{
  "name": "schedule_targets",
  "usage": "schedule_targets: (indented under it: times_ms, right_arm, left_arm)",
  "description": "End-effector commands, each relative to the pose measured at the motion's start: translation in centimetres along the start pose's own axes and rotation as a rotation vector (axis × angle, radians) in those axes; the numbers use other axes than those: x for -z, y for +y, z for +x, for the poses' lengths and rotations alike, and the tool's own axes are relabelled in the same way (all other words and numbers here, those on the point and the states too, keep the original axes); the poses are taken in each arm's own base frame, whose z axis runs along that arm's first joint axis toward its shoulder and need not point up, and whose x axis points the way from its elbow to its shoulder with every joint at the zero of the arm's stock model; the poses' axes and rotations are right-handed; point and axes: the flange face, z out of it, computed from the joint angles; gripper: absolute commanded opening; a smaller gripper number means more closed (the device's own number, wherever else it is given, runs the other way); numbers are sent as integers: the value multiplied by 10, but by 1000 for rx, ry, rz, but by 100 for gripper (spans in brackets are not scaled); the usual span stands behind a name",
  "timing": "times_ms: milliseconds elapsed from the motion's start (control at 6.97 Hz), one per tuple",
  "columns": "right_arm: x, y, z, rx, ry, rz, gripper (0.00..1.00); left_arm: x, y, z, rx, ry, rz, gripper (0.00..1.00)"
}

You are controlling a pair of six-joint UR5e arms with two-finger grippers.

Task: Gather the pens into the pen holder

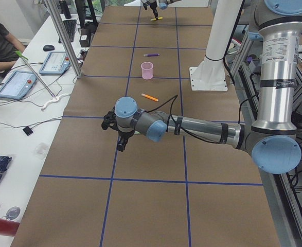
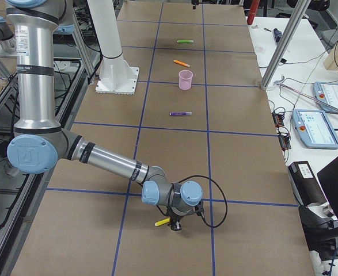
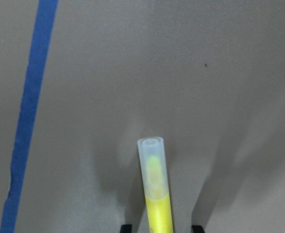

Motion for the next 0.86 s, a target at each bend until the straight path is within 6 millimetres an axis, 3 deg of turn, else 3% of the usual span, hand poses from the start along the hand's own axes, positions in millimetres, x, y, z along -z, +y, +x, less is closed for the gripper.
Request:
schedule_targets:
  times_ms: [0, 287, 430, 717]
  right_arm:
    - [-1, -3, -2, 2, 0, -2, 17]
    - [-2, -2, -2, 2, -1, -4, 17]
    - [2, -6, -5, 6, 0, 4, 0]
    - [16, -25, -14, 22, -5, 28, 0]
  left_arm:
    - [0, 0, 0, -1, -1, 0, 100]
    - [0, 0, -1, 2, 0, 1, 100]
    - [1, 0, 0, 1, 0, 2, 100]
    - [3, 0, 2, 2, 1, 5, 100]
